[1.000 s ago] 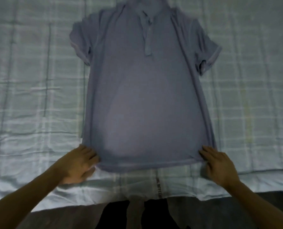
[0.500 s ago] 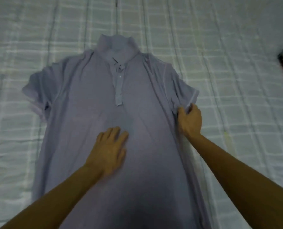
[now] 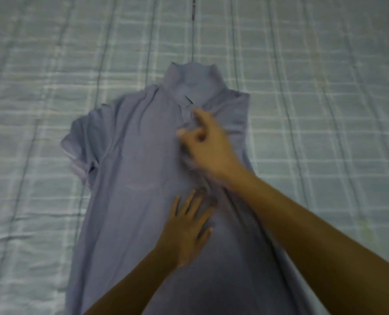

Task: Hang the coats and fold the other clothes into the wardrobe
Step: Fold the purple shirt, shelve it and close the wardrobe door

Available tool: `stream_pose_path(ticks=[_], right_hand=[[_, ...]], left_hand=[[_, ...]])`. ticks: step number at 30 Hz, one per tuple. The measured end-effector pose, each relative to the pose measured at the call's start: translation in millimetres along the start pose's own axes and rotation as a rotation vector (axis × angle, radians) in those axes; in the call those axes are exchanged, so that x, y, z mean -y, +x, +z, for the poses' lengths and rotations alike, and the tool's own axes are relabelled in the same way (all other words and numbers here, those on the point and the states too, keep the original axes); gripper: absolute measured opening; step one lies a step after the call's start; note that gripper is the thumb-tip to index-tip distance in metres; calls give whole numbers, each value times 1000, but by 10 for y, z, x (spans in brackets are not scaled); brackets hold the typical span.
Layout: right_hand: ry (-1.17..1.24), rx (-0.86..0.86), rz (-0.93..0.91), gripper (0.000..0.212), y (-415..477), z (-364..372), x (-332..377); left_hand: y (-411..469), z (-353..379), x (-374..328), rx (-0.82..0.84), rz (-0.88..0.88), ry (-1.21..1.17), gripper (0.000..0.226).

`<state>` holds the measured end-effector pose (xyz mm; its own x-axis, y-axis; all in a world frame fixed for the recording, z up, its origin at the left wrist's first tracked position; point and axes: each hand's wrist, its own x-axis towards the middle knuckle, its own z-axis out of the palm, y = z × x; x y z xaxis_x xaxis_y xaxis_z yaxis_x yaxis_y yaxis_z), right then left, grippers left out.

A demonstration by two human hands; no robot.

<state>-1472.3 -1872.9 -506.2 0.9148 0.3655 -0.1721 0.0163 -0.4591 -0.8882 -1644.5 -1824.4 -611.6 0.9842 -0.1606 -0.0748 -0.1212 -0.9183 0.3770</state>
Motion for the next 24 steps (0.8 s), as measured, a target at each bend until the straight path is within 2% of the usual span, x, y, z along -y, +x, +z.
stream_pose_path(ticks=[1,2,4,6,8,11,14,15,16,18,19,21,22,23,24], right_hand=[[-89,231,-18,58,-112,225,72],[-184,327,-77,58,-199,387,95],[-219,212,-124,41,-320,506,20],[-153,40,-23,27,-396,493,-85],[-348,-72,-42,25,-422,459,-308],[-660,-52,-95,36,-437,412,-667],[-786,80,-95,47,-619,507,-853],[-809,89,-120,46,-677,547,-876],[-824,100,-138,46,-721,587,-875],[-838,128,-117,50,-769,638,-837],[-837,140,-112,53,-772,640,-816],[-835,152,-155,52,-783,635,-793],[-832,155,-184,47,-796,632,-781],[-815,155,-202,42,-816,630,-767],[-775,144,-207,38,-844,624,-746]], left_hand=[[-64,-52,73,-67,2,-108,48],[-143,-120,168,-161,-22,-208,40],[-345,-313,453,-356,-187,-308,27],[-508,-571,815,-497,-418,-314,23],[-522,-812,1174,-584,-697,-263,25],[-299,-1110,1606,-542,-1061,-277,50],[53,-1190,2019,-432,-1214,-557,91],[170,-1203,2113,-409,-1217,-714,94],[263,-1218,2168,-390,-1198,-871,86],[411,-1312,2149,-375,-1125,-1039,42],[484,-1383,2100,-437,-1112,-1002,24],[639,-1579,1926,-715,-1036,-849,11],[711,-1667,1783,-833,-918,-790,9],[784,-1775,1539,-868,-753,-788,13],[849,-1803,1292,-798,-553,-816,20]])
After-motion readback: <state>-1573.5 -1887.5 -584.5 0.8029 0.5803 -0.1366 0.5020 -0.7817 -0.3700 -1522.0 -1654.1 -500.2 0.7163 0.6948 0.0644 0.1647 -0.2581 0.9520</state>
